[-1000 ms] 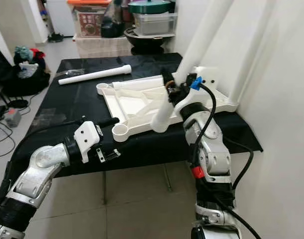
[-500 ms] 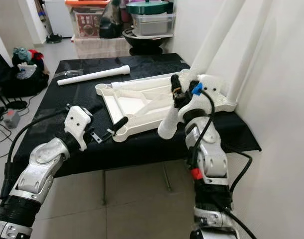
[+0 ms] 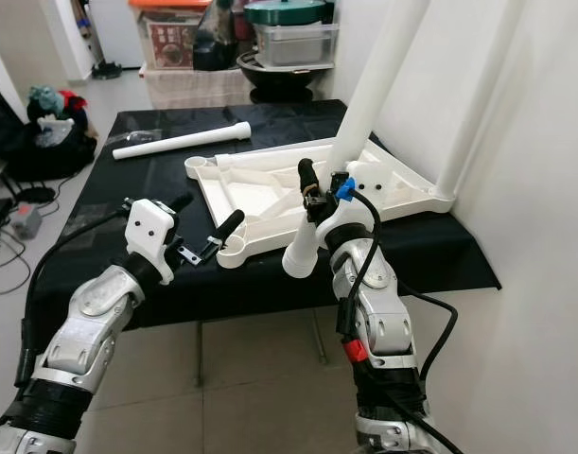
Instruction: Building children table
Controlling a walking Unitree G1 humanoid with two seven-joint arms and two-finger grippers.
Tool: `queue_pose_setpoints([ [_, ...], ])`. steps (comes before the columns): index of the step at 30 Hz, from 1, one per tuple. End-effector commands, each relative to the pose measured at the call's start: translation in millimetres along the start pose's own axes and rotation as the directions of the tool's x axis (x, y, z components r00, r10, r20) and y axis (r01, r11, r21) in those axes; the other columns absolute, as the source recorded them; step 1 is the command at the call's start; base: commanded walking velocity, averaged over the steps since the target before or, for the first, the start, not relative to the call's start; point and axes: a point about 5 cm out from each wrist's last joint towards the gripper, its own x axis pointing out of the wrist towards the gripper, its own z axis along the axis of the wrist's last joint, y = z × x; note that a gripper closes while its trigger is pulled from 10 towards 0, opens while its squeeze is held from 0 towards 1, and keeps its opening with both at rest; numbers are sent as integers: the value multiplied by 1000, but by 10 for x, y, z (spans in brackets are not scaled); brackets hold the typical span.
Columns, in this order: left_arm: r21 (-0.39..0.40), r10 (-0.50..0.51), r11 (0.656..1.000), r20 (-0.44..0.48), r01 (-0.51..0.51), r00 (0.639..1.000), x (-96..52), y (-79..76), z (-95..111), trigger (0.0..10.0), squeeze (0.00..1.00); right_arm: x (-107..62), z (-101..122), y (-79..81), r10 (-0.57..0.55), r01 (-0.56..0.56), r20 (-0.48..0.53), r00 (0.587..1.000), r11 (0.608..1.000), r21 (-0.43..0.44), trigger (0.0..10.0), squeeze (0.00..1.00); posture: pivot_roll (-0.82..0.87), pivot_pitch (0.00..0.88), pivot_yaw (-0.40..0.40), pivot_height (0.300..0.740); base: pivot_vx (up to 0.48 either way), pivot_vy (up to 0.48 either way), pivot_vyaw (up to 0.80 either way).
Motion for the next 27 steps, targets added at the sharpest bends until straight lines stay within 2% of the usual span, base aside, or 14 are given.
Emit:
queue_pose_setpoints([
  [1, 9, 24, 1000, -16, -24, 1000, -44, 30, -32, 10000, 0, -4, 48, 34, 10, -10, 34, 999, 1000, -2, 10000, 0, 58, 0, -36, 740, 424, 0, 800],
  [5, 6, 80, 997, -32, -80, 996, -77, 118, -47, 10000, 0, 8, 53, 48, 1, -2, 44, 999, 1000, 22, 10000, 0, 49, 0, -38, 740, 480, 0, 0],
  [8, 5, 89, 996, -34, -89, 995, -71, 125, -52, 10000, 0, 10, 53, 58, 4, -4, 44, 999, 1000, 22, 10000, 0, 49, 0, -38, 740, 480, 0, 0],
  [10, 4, 92, 996, -34, -91, 995, -63, 120, -54, 10000, 0, 10, 54, 64, 6, -7, 43, 999, 1000, 22, 10000, 0, 43, 0, -38, 740, 480, 0, 0],
  [13, -9, 84, 996, -26, -84, 996, -44, 32, -39, 10000, 0, -19, 43, 44, 4, -4, 33, 999, 1000, 3, 10000, 0, 49, 0, -41, 740, 480, 0, 0],
  [21, -4, 75, 997, -35, -75, 997, -73, 22, -61, 10000, 0, -13, 27, 51, 2, -3, 29, 1000, 1000, 4, 10000, 0, 45, 0, -41, 740, 480, 0, 0],
  [27, -4, 53, 999, -24, -53, 998, -48, -42, -59, 10000, 0, 4, 33, 75, 19, -18, 24, 1000, 1000, -17, 10000, 0, 37, 0, -38, 740, 0, 0, 133],
])
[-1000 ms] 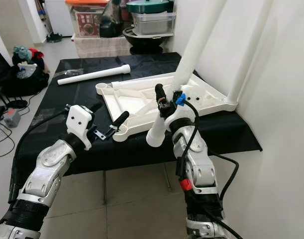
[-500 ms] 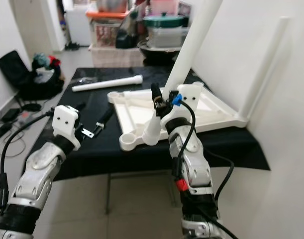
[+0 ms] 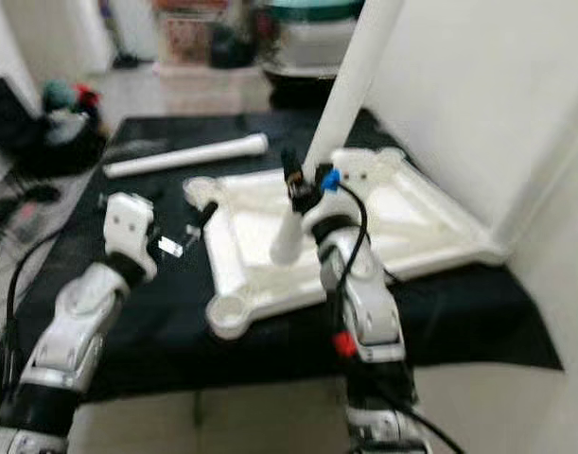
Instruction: Building children table
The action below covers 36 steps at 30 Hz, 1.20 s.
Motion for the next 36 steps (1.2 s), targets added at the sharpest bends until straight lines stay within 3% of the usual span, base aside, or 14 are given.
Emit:
queue_pose_setpoints([
  [1, 10, -11, 1000, -9, 11, 1000, -20, -23, -25, 10000, 0, 6, 17, 5, -3, 3, 8, 1000, 1000, -7, 10000, 0, 37, 0, -38, 740, 0, 0, 800],
  [8, -21, -19, 1000, -2, 19, 1000, -66, -70, -21, 10000, 0, 0, 26, -24, -10, 10, 16, 1000, 1000, 23, 10000, 0, 46, 0, -38, 740, 0, 0, 0],
  [13, -13, -18, 1000, -31, 18, 999, -81, -32, -78, 10000, 0, 14, 67, 12, 59, -60, 15, 998, 998, 27, 10000, 0, 40, 0, -35, 740, 0, 0, 0],
  [17, -2, -8, 1000, -51, 7, 999, -99, -32, -107, 10000, 0, -14, 120, 32, 207, -207, 4, 978, 978, 29, 10000, 0, 51, 0, -43, 740, 0, 139, 0],
  [18, 29, 29, 999, -104, -26, 994, -151, 21, -192, 10000, 0, -50, 173, 51, 311, -311, 4, 950, 950, 32, 10000, 0, 55, 0, -43, 740, 0, 0, 0],
  [20, 29, 29, 999, -104, -26, 994, -151, 21, -192, 10000, 0, -50, 173, 51, 311, -311, 4, 950, 950, 32, 10000, 0, 55, 0, -43, 740, 0, 0, 0],
  [21, 79, 68, 995, -175, -55, 982, -220, 84, -306, 10000, 0, -83, 217, 64, 385, -385, 6, 923, 923, 28, 10000, 0, 55, 0, -43, 740, 0, 0, 0],
  [22, 79, 68, 995, -175, -55, 982, -220, 84, -306, 10000, 0, -83, 217, 64, 385, -385, 6, 923, 923, 28, 10000, 0, 55, 0, -43, 740, 0, 0, 0],
  [24, 130, 160, 984, -312, -125, 937, -567, 276, -593, 10000, 0, -112, 282, 94, 466, -466, 7, 885, 885, 18, 10000, 0, 60, 0, -58, 740, 0, 0, 0],
  [25, 130, 160, 984, -312, -125, 937, -567, 276, -593, 10000, 0, -112, 282, 94, 466, -466, 7, 885, 885, 18, 10000, 0, 60, 0, -58, 740, 0, 0, 0],
  [26, 136, 175, 981, -340, -136, 924, -697, 319, -653, 10000, 0, -116, 294, 108, 483, -483, 7, 875, 875, 15, 10000, 0, 65, 0, -61, 740, 0, 0, 0],
  [29, 112, 159, 985, -348, -128, 924, -789, 307, -668, 10000, 0, -122, 296, 141, 506, -506, 6, 862, 862, 20, 10000, 0, 75, 0, -70, 740, 0, 0, 0],
  [30, 83, 120, 992, -314, -99, 942, -808, 241, -613, 10000, 0, -117, 278, 191, 528, -527, 4, 850, 849, 22, 10000, 0, 91, 0, -81, 740, 0, 0, 0],
  [36, 42, 82, 996, -226, -75, 971, -755, 172, -482, 10000, 0, -75, 246, 286, 553, -553, 11, 833, 832, 39, 10000, 0, 102, 0, -79, 740, 0, 0, 0],
])
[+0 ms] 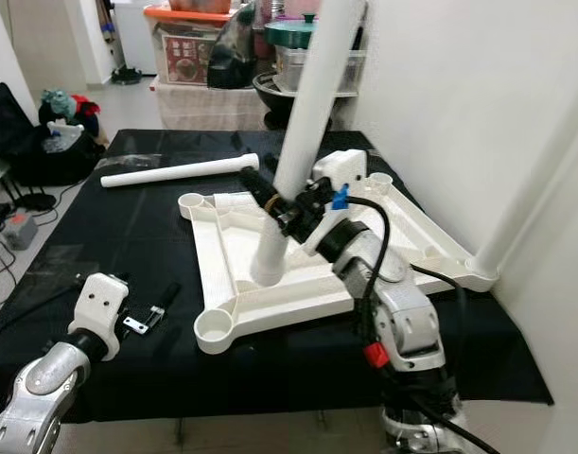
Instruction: Building children table
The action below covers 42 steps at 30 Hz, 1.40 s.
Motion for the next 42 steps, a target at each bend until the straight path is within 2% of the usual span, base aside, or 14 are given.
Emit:
queue_pose_setpoints([
  [1, -21, -5, 1000, 57, 6, 998, 34, -19, 91, 10000, 0, 66, 23, 35, 28, -28, 18, 999, 1000, 13, 10000, 0, 100, 0, -76, 740, 0, 270, 0],
  [9, -17, 0, 1000, 72, 1, 997, 64, 5, 128, 10000, 0, 82, 21, 66, 47, -48, 21, 999, 998, 28, 10000, 0, 94, 0, -67, 740, 0, 419, 0],
  [17, -20, -18, 1000, 88, 20, 996, 74, -35, 166, 10000, 0, 90, -3, 51, 14, -15, 22, 1000, 999, 38, 10000, 0, 104, 0, -67, 740, 0, 460, 0],
  [27, -20, -39, 999, 108, 41, 993, 97, -76, 190, 10000, 0, 121, -67, 10, -62, 62, -3, 998, 998, 31, 10000, 0, 97, 0, -63, 740, 0, 0, 0],
  [31, -22, -64, 998, 107, 67, 992, 92, -98, 185, 10000, 0, 51, -120, -42, -90, 91, -40, 995, 995, 36, 10000, 0, 94, 0, -63, 740, 0, 0, 0],
  [35, -20, -80, 996, 102, 82, 992, 87, -92, 164, 10000, 0, -74, -127, -163, -145, 146, -76, 987, 989, 16, 10000, 0, 88, 0, -66, 740, 0, 0, -786],
  [42, -22, -88, 996, 103, 91, 991, 99, -111, 164, 10000, 0, -134, -112, -185, -159, 161, -81, 984, 987, 10, 10000, 0, 74, 0, -55, 740, 0, 0, -788],
])
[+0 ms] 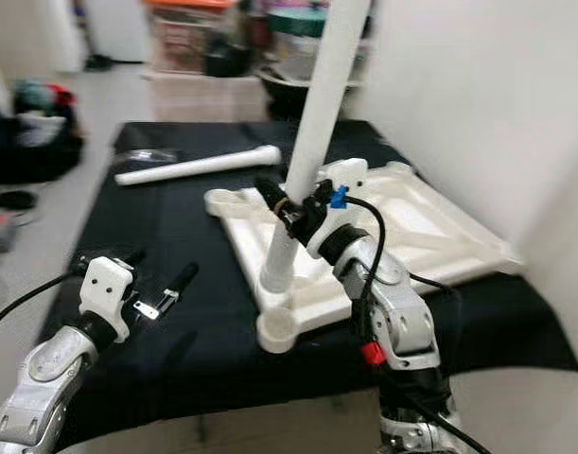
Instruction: Building children table
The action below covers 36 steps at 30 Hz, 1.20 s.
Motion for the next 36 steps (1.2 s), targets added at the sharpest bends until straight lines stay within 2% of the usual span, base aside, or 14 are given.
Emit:
queue_pose_setpoints([
  [1, -6, -22, 1000, -2, 22, 1000, 4, -36, -15, 10000, 0, -31, 26, 30, 12, -12, 3, 1000, 1000, -4, 10000, 0, 75, 0, -56, 740, 0, 0, 0],
  [3, -6, -30, 1000, -2, 30, 1000, 7, -53, -16, 10000, 0, -57, 19, 54, 30, -30, -2, 1000, 1000, -7, 10000, 0, 72, 0, -57, 740, 0, 0, 0],
  [5, -7, -37, 999, -1, 37, 999, 16, -63, -17, 10000, 0, -80, -6, 141, 111, -110, -16, 994, 993, 36, 10000, 0, 69, 0, -56, 740, 0, 0, 0],
  [6, -7, -37, 999, -1, 37, 999, 16, -63, -17, 10000, 0, -80, -6, 141, 111, -110, -16, 994, 993, 36, 10000, 0, 69, 0, -56, 740, 0, 0, 0],
  [7, -6, -38, 999, -2, 38, 999, 22, -62, -20, 10000, 0, -101, -18, 231, 185, -184, -17, 983, 981, 62, 10000, 0, 67, 0, -56, 740, 0, 0, 0],
  [8, -6, -38, 999, -2, 38, 999, 22, -62, -20, 10000, 0, -101, -18, 231, 185, -184, -17, 983, 981, 62, 10000, 0, 67, 0, -56, 740, 0, 0, 0],
  [9, -6, -40, 999, -2, 40, 999, 29, -64, -21, 10000, 0, -136, -54, 349, 278, -275, -35, 960, 958, 75, 10000, 0, 63, 0, -55, 740, 0, 0, 0],
  [10, -6, -40, 999, -2, 40, 999, 29, -64, -21, 10000, 0, -136, -54, 349, 278, -275, -35, 960, 958, 75, 10000, 0, 63, 0, -55, 740, 0, 0, 0],
  [12, -5, -45, 999, -1, 45, 999, 40, -69, -22, 10000, 0, -195, -112, 477, 385, -379, -70, 920, 922, 80, 10000, 0, 66, 0, -59, 740, 0, 0, 0],
  [16, -4, -31, 999, 4, 31, 999, 30, -46, -12, 10000, 0, -282, -165, 502, 473, -466, -123, 872, 881, 87, 10000, 0, 78, 0, -74, 740, 0, 0, 0],
  [23, -5, -29, 1000, 0, 29, 1000, 15, -42, -30, 10000, 0, -303, -170, 439, 484, -475, -131, 865, 875, 94, 10000, 0, 74, 0, -74, 740, 0, 0, 0],
  [26, -6, -32, 999, 1, 32, 999, 25, -54, -31, 10000, 0, -321, -197, 349, 472, -464, -144, 870, 881, 91, 10000, 0, 76, 0, -72, 740, 0, 0, 0],
  [29, -6, -35, 999, 6, 35, 999, 44, -56, -16, 10000, 0, -314, -300, 209, 407, -395, -153, 900, 912, 107, 10000, 0, 81, 0, -74, 740, 0, 0, 0],
  [36, -8, -36, 999, 4, 36, 999, 34, -42, -21, 10000, 0, -269, -394, 101, 345, -325, -135, 929, 933, 152, 10000, 0, 82, 0, -72, 740, 0, 0, 0],
])
